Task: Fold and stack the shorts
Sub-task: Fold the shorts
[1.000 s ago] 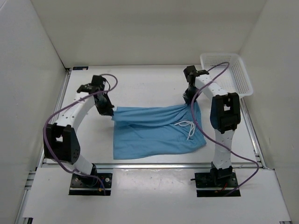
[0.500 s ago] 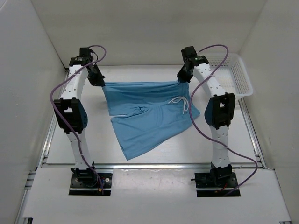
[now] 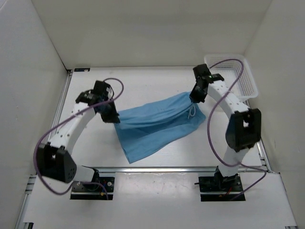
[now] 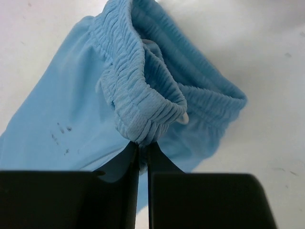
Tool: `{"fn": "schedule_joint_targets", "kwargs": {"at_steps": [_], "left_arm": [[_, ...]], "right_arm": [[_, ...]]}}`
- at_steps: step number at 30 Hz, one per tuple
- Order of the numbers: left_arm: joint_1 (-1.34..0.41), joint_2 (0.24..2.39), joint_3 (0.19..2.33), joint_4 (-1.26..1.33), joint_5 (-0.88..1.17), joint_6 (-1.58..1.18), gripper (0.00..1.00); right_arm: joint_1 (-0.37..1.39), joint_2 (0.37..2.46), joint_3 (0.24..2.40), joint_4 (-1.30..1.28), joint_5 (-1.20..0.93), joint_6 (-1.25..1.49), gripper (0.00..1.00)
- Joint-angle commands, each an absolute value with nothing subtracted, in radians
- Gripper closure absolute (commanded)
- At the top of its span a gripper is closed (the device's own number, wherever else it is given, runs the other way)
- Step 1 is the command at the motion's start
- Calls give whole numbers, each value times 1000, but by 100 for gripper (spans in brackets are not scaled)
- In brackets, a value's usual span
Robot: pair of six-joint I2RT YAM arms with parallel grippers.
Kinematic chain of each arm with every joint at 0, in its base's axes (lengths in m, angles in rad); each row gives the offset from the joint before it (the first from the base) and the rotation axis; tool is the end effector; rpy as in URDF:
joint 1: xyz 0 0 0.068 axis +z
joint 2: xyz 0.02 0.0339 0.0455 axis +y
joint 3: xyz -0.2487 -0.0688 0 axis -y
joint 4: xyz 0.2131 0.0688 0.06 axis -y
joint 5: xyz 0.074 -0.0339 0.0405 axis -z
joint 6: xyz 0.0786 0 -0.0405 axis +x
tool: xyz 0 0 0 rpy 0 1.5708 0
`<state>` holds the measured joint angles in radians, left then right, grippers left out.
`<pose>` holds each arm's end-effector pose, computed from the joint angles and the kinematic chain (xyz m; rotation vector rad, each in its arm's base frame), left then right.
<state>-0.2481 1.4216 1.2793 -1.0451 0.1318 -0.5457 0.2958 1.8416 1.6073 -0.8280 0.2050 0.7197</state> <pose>0.2488 -0.0737 0.2477 -0.3815 2.7879 -0.3823 0.3693 0.0958 0.2302 0.6146 2.5261 0.0948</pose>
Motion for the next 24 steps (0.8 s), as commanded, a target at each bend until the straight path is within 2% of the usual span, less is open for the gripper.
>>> {"fn": "schedule_joint_targets", "kwargs": {"at_steps": [1, 5, 13, 15, 16, 17, 18, 19, 21, 24], "left_arm": [[-304, 1280, 1134, -1000, 118, -658, 90], [-397, 1213, 981, -977, 107, -779, 90], [-529, 1161, 888, -977, 100, -882, 90], [-567, 1140, 865, -977, 109, -897, 90], [-580, 1140, 865, -988, 121, -897, 85], [-590, 1129, 853, -1000, 132, -897, 77], [-610, 1120, 841, -1000, 143, -897, 39], [-611, 1120, 841, -1009, 164, -897, 24], [-621, 1120, 856, -1046, 126, -881, 6], [-611, 1120, 908, -1115, 45, -870, 6]], "right_arm": [[287, 1656, 1444, -776, 262, 683, 100], [297, 1534, 1225, -730, 262, 710, 100], [307, 1352, 883, -712, 316, 885, 100], [307, 1289, 832, -726, 316, 945, 91], [307, 1269, 792, -736, 316, 957, 66], [307, 1250, 778, -748, 316, 966, 47], [307, 1220, 766, -749, 316, 966, 25], [307, 1207, 765, -764, 316, 976, 10], [307, 1171, 776, -807, 339, 976, 6], [307, 1106, 819, -856, 362, 976, 6]]}}
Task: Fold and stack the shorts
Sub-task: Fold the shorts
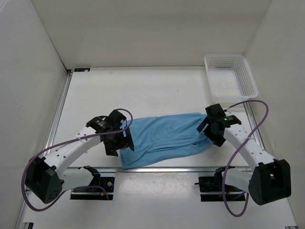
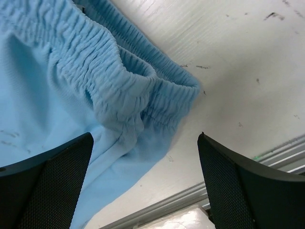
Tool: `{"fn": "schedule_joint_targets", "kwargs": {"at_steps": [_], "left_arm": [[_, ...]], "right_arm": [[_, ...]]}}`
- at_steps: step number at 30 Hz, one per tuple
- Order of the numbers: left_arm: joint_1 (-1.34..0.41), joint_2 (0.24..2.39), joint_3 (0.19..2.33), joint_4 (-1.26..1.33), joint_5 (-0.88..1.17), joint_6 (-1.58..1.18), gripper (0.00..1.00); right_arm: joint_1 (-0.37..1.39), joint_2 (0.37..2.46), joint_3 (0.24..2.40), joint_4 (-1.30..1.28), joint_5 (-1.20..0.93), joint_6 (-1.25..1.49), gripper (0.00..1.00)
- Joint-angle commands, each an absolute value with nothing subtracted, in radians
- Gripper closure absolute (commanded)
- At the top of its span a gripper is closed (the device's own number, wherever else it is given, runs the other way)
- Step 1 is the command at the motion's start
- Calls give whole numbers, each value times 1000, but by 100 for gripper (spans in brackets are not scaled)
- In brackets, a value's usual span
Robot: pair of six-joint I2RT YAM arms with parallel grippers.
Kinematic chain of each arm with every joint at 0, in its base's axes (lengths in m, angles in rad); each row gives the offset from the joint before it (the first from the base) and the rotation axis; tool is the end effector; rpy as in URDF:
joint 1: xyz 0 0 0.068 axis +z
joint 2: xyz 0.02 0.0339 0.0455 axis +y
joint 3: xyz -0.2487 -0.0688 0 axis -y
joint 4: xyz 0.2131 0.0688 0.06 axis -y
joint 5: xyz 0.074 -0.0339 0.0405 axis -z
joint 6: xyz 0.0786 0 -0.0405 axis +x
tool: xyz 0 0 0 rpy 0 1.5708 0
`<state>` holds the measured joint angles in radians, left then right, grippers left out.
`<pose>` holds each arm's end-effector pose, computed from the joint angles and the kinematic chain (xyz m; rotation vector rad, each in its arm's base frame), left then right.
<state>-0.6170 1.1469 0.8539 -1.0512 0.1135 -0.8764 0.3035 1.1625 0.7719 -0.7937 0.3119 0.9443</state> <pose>0.1361 -0.1075 0.1879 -0.3726 3.0081 -0.3606 0.1954 0.0359 0.1783 0.9117 2.4887 -0.0352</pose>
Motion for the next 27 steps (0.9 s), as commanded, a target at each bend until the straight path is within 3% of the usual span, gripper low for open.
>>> {"fn": "schedule_joint_targets", "kwargs": {"at_steps": [1, 13, 17, 19, 21, 22, 23, 24, 25, 27], "left_arm": [[-611, 1130, 937, -1115, 10, -870, 7], [-567, 1298, 758, -902, 124, -827, 9], [-586, 1366, 726, -853, 138, -856, 15], [-586, 1405, 726, -836, 138, -856, 27], [-586, 1460, 739, -813, 129, -856, 47], [-586, 1480, 750, -801, 129, -856, 74], [-586, 1518, 762, -801, 115, -856, 88], [-586, 1537, 791, -801, 115, -838, 90], [-575, 1554, 810, -801, 95, -838, 90], [-546, 1597, 848, -801, 84, -810, 90]], "right_arm": [[307, 1088, 839, -856, 373, 976, 6], [298, 1157, 842, -830, 287, 882, 7], [298, 1167, 813, -795, 278, 882, 8], [298, 1192, 802, -775, 261, 882, 11], [298, 1235, 775, -741, 233, 882, 14], [298, 1265, 752, -726, 201, 893, 18], [298, 1276, 740, -691, 186, 903, 27], [298, 1287, 729, -677, 175, 904, 37], [298, 1302, 720, -663, 175, 914, 55], [298, 1316, 729, -654, 199, 914, 70]]}}
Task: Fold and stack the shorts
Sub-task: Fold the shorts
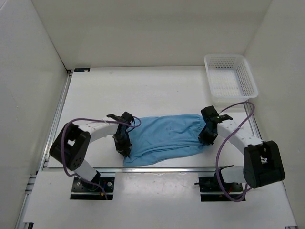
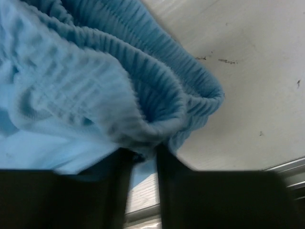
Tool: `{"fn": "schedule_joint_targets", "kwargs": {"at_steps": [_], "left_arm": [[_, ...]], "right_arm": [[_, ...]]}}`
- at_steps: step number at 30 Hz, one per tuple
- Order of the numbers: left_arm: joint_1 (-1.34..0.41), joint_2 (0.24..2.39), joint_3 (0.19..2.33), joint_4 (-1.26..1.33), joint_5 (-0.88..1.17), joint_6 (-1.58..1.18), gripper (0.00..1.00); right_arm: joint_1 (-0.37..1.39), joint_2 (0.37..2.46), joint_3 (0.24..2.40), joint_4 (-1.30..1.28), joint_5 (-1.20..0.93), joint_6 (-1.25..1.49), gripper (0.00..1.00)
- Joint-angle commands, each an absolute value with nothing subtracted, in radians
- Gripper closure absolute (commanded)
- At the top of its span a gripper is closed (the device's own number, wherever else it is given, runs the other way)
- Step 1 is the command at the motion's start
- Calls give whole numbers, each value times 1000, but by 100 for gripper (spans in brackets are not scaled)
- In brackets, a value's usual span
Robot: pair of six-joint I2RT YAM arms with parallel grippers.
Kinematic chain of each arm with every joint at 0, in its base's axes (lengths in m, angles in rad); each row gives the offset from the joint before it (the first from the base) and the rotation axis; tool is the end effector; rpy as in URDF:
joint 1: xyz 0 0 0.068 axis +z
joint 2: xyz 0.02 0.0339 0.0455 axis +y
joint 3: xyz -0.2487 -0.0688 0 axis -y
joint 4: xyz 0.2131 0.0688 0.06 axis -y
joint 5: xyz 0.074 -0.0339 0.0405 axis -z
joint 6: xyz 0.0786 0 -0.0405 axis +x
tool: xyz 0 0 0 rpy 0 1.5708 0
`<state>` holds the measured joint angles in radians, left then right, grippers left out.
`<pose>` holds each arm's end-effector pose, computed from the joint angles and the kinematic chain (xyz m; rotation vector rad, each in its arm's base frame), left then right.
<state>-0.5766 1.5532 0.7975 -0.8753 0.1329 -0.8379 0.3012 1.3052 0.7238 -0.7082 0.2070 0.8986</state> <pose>0.1643 -0.1193 0.1081 0.3979 -2.9817 0.0933 0.2031 0.0462 0.1416 0.8614 2.6581 -0.0163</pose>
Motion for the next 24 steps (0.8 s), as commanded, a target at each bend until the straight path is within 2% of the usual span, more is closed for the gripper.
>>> {"fn": "schedule_joint_targets", "kwargs": {"at_steps": [1, 5, 6, 14, 20, 23, 24], "left_arm": [[-535, 1608, 886, -801, 84, -790, 90], [-468, 1661, 978, -801, 74, -743, 90], [-450, 1678, 998, -801, 74, -732, 90], [-267, 1819, 1241, -854, 72, -624, 90], [-210, 1705, 1189, -893, 51, -589, 90], [-187, 1645, 1126, -902, 60, -578, 90], [-187, 1635, 1106, -902, 72, -578, 90]], "right_arm": [[298, 1327, 742, -653, 213, 904, 82], [298, 1357, 853, -675, 282, 861, 99], [298, 1370, 874, -675, 291, 848, 100], [298, 1585, 1121, -684, 318, 795, 100], [307, 1574, 1131, -693, 267, 795, 100], [316, 1563, 1106, -693, 279, 785, 89], [325, 1563, 1097, -693, 288, 785, 79]]}}
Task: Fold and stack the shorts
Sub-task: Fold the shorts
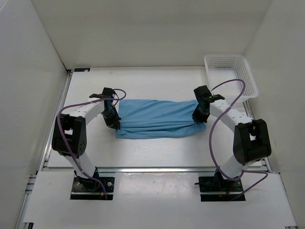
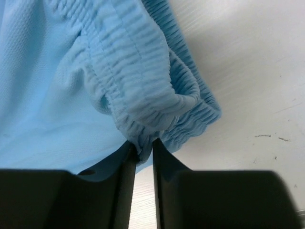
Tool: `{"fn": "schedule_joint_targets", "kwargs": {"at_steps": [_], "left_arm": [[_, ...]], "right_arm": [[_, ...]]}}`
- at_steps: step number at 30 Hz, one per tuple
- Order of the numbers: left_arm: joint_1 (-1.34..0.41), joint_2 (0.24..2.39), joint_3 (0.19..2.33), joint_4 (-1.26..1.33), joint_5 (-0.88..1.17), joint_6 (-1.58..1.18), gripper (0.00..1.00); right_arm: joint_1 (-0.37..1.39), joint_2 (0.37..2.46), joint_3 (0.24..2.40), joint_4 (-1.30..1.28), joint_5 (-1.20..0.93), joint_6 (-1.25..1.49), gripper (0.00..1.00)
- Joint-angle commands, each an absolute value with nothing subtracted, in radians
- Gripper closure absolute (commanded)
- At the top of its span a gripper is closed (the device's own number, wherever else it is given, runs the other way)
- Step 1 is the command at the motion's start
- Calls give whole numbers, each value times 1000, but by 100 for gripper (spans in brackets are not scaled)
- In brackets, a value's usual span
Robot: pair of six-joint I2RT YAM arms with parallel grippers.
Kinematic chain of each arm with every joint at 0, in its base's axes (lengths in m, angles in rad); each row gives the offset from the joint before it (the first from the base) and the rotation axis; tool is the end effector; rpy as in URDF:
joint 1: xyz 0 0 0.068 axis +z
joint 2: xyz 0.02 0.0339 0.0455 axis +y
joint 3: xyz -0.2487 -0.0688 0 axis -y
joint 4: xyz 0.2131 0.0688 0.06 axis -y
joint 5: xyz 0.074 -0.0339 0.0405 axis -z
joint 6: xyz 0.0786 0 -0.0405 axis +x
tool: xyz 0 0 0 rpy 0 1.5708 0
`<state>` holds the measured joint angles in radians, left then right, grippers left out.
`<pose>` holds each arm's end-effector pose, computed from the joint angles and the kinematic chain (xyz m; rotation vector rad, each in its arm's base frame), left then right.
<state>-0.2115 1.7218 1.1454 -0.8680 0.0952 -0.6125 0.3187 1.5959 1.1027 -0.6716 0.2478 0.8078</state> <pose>0.2800 -0.0678 0.1425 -0.5997 2.9973 -0.2109 0.2925 0.0762 0.1761 0.7125 2.5728 0.0123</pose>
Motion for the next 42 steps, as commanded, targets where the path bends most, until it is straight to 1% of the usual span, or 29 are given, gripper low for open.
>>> {"fn": "schedule_joint_targets", "kwargs": {"at_steps": [1, 4, 5, 6, 7, 12, 19, 22, 25, 31, 32, 33, 35, 36, 37, 39, 40, 42], "left_arm": [[-187, 1635, 1106, -902, 72, -578, 90], [-187, 1635, 1094, -902, 72, -578, 90], [-187, 1644, 1094, -902, 72, -578, 90], [-187, 1644, 1094, -902, 72, -578, 90], [-187, 1644, 1094, -893, 72, -578, 90], [-187, 1654, 1104, -893, 81, -578, 90], [-187, 1663, 1115, -893, 81, -578, 90], [-187, 1672, 1115, -893, 81, -578, 90], [-178, 1672, 1115, -893, 81, -578, 90], [-178, 1672, 1085, -884, 81, -578, 90], [-178, 1672, 1085, -874, 81, -578, 90], [-169, 1672, 1075, -874, 81, -578, 90], [-158, 1672, 1075, -874, 81, -578, 90], [-158, 1672, 1075, -874, 81, -578, 90], [-149, 1672, 1075, -874, 81, -578, 90], [-140, 1672, 1075, -874, 81, -568, 90], [-130, 1672, 1075, -874, 81, -568, 90], [-120, 1672, 1075, -874, 81, -558, 90]], "right_arm": [[325, 1563, 1097, -693, 288, 785, 75], [325, 1585, 1097, -693, 314, 785, 75], [325, 1585, 1097, -693, 328, 785, 80], [325, 1594, 1107, -683, 328, 785, 95], [325, 1594, 1118, -683, 328, 785, 100], [325, 1569, 1149, -683, 339, 750, 100], [354, 1404, 1149, -733, 339, 730, 100], [386, 1352, 1114, -765, 339, 742, 100], [422, 1316, 1034, -775, 339, 796, 100], [472, 1328, 842, -758, 348, 939, 100], [472, 1345, 822, -747, 319, 948, 100], [482, 1357, 796, -736, 298, 948, 97], [482, 1384, 796, -736, 270, 948, 81], [482, 1384, 819, -753, 279, 939, 58], [482, 1384, 834, -784, 294, 930, 41], [473, 1338, 883, -813, 324, 916, 10], [472, 1316, 899, -822, 334, 916, 7], [463, 1260, 934, -857, 345, 893, 4]]}}
